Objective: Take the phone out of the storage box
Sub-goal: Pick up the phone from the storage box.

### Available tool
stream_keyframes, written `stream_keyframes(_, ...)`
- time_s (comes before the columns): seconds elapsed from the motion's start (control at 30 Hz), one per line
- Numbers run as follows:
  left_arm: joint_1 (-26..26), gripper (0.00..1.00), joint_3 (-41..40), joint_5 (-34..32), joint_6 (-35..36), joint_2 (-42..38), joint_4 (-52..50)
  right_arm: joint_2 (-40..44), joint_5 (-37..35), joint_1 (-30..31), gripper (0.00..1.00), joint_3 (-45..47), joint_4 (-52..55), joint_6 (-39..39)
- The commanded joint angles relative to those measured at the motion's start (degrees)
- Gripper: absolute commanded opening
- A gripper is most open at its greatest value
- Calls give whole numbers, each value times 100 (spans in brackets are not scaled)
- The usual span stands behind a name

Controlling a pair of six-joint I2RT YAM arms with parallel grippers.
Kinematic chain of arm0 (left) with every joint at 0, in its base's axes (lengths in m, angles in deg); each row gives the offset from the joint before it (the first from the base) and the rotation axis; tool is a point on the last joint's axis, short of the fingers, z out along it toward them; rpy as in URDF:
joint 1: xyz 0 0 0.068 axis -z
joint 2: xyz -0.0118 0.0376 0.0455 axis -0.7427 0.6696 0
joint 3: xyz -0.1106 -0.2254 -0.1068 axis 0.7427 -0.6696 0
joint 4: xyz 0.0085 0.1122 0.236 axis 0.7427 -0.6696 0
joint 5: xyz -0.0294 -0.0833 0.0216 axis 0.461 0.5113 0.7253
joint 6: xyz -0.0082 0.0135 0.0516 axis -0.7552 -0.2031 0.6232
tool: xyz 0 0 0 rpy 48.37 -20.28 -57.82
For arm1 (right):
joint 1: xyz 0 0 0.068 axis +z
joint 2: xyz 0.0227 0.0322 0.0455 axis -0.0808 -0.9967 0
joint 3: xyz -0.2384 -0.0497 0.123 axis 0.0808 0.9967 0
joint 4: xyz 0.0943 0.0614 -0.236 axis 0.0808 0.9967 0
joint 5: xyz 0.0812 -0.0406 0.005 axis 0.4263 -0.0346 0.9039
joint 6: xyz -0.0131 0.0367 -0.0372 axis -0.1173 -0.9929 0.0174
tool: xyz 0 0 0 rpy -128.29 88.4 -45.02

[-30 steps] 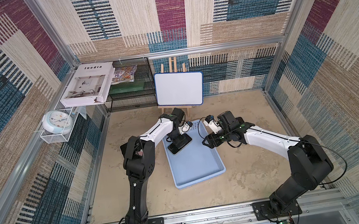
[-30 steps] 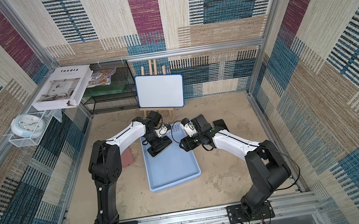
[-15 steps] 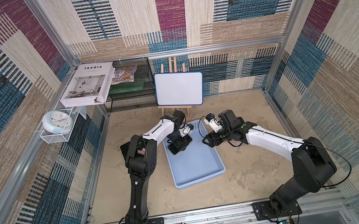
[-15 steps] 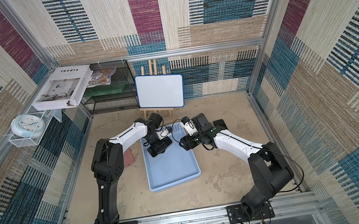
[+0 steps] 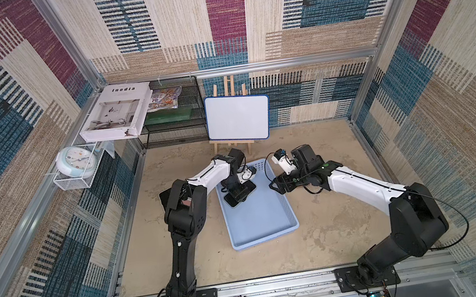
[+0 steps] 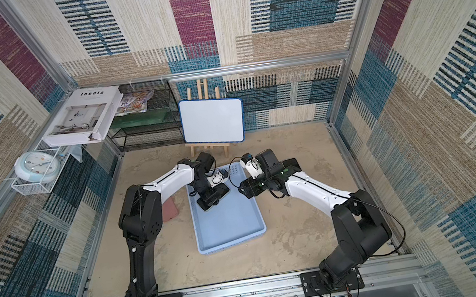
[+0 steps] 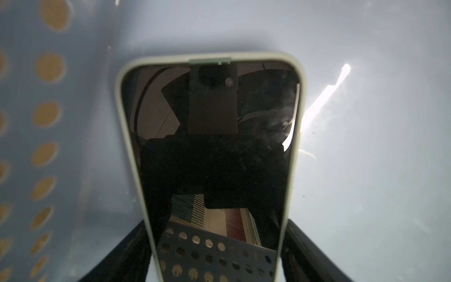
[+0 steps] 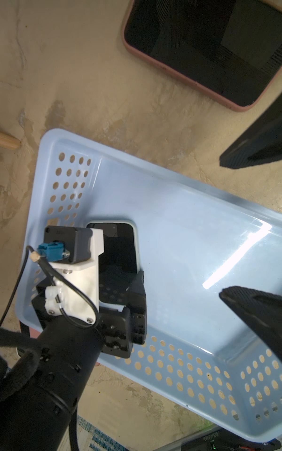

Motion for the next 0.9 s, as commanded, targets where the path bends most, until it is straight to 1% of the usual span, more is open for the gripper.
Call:
stream_keyframes(0.0, 4, 65, 167, 200, -63, 96, -348, 62, -58, -15, 81, -19, 16, 34)
stream_keyframes(0.07, 4, 64, 162, 180, -91, 121, -364, 102, -58, -36, 81, -8, 24, 47)
stream_keyframes(0.1, 4, 66, 152, 142, -103, 134, -362, 131, -52, -57, 82, -7, 25, 47)
stream_keyframes(0.2, 8, 77, 97, 42, -128, 117, -362, 227, -41, -97, 83, 28, 19, 54)
stream_keyframes(0.27, 13, 83, 38, 72, -112, 84, -367, 282, -47, -112, 85, 70, 8, 57)
stream_keyframes(0.43, 13, 87, 63, -109, -303, 155, -353, 388, -58, -146, 90, 133, -19, 48)
stream_keyframes(0.53, 10, 86, 93, -230, -389, 204, -353, 433, -76, -155, 90, 138, -24, 39)
stream_keyframes(0.57, 13, 84, 107, -222, -396, 214, -353, 442, -76, -155, 90, 158, -24, 42)
stream_keyframes(0.63, 13, 76, 111, -205, -422, 208, -356, 452, -76, -151, 90, 160, -28, 42)
stream_keyframes(0.7, 13, 66, 149, -243, -493, 152, -353, 442, -76, -149, 90, 169, -28, 39)
stream_keyframes(0.77, 10, 62, 192, -224, -609, 23, -353, 433, -67, -157, 90, 165, -24, 50)
stream_keyframes(0.87, 4, 63, 234, 120, -741, -374, -408, 442, -76, -170, 90, 168, -35, 48)
